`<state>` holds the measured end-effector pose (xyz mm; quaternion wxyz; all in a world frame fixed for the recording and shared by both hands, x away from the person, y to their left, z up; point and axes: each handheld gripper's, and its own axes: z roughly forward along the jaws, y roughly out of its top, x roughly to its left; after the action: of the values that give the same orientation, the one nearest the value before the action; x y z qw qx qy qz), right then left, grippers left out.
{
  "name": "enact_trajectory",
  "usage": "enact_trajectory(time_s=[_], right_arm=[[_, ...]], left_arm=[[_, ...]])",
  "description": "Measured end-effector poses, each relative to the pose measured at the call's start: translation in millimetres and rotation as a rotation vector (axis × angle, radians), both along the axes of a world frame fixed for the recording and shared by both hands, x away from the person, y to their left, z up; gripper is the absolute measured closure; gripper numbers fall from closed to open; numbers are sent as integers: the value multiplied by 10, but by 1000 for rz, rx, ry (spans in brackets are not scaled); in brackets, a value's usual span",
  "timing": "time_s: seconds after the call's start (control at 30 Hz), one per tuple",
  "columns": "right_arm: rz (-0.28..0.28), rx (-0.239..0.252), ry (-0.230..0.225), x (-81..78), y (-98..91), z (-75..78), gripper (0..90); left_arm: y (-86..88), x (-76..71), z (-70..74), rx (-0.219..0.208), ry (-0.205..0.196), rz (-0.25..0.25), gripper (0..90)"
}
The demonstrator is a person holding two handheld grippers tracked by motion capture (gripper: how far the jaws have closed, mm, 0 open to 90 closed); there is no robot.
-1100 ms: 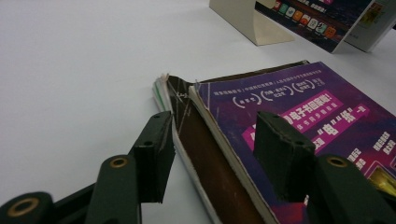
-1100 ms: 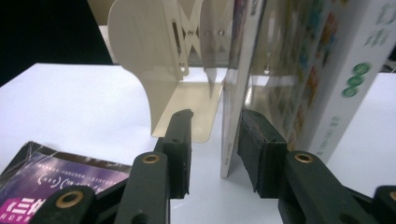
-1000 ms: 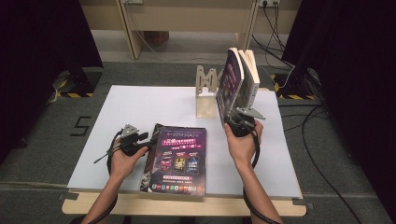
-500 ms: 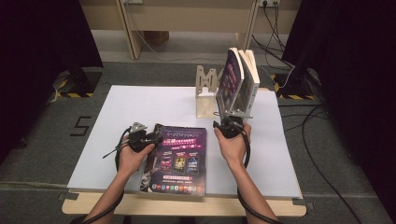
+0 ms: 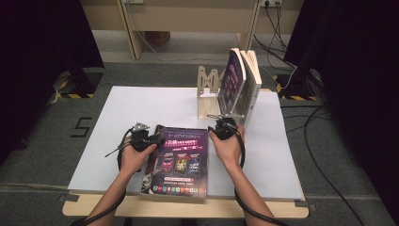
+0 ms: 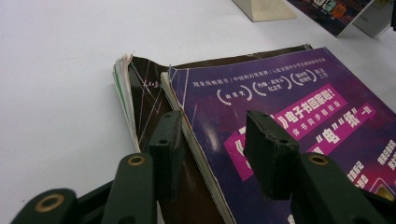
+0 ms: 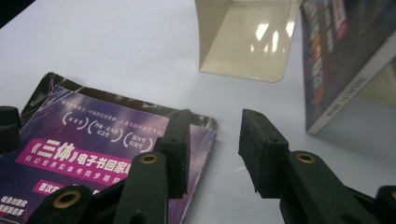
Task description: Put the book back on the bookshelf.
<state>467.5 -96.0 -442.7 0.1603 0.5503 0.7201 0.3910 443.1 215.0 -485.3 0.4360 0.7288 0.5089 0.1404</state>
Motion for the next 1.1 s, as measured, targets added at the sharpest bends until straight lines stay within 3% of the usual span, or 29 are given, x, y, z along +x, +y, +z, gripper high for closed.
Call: enact_trajectory(time_s=[0.17,0.37,0.53,0.7,1.1], right_arm=[[15,3,26,83,51,-19,629],[30,8,97,202,72,-92,613],[39,15,125,265,87,-130,606],[51,12,180,316,106,-203,597],[66,21,220,383,138,-321,587]], left_arm=[[-17,4,-24,-2,17,-12,578],[-28,-4,-56,-4,42,-18,584],[-27,-6,-59,-4,44,-18,589],[-32,-14,-61,1,43,-19,590],[-45,-65,-53,16,45,-23,591]])
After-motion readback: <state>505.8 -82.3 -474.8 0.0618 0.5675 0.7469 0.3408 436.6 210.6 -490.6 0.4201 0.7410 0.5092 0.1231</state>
